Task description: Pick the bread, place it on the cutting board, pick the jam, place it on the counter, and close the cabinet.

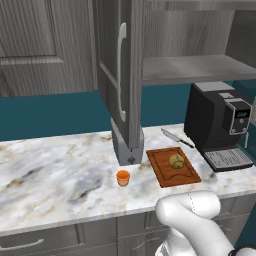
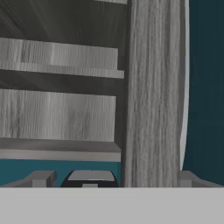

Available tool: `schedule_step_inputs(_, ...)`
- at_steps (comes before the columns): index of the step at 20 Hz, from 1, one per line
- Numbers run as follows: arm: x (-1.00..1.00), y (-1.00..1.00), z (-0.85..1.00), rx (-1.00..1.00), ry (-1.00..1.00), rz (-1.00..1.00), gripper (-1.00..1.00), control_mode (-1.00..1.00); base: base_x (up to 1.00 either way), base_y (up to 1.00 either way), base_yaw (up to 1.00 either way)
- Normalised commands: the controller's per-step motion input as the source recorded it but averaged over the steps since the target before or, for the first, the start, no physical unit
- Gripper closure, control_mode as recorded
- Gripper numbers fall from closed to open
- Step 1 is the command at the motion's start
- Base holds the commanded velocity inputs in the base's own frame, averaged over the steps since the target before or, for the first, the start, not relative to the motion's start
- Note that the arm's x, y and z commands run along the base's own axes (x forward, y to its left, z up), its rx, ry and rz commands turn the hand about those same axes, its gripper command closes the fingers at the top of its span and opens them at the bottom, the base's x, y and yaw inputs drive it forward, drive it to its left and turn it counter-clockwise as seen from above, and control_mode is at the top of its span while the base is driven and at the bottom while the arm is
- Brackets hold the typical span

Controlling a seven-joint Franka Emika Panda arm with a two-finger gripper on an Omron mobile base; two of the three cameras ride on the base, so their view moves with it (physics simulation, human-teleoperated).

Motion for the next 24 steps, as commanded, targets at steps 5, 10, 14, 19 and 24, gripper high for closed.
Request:
schedule_step_inputs(5, 0.07, 0.39, -0.02, 0.0, 0.04, 0.08, -1.0, -1.0, 0.0, 0.0, 0.0)
schedule_step_inputs(10, 0.18, 0.49, -0.05, -0.02, 0.03, 0.04, -1.0, -1.0, 0.0, 0.0, 0.0)
schedule_step_inputs(14, 0.24, 0.47, -0.03, -0.01, 0.01, 0.03, -1.0, -1.0, 0.0, 0.0, 0.0)
schedule_step_inputs(19, 0.26, 0.43, -0.01, 0.0, 0.0, 0.02, -1.0, -1.0, 0.0, 0.0, 0.0)
schedule_step_inputs(24, 0.24, 0.34, 0.0, 0.0, 0.0, 0.0, -1.0, -1.0, 0.0, 0.0, 0.0)
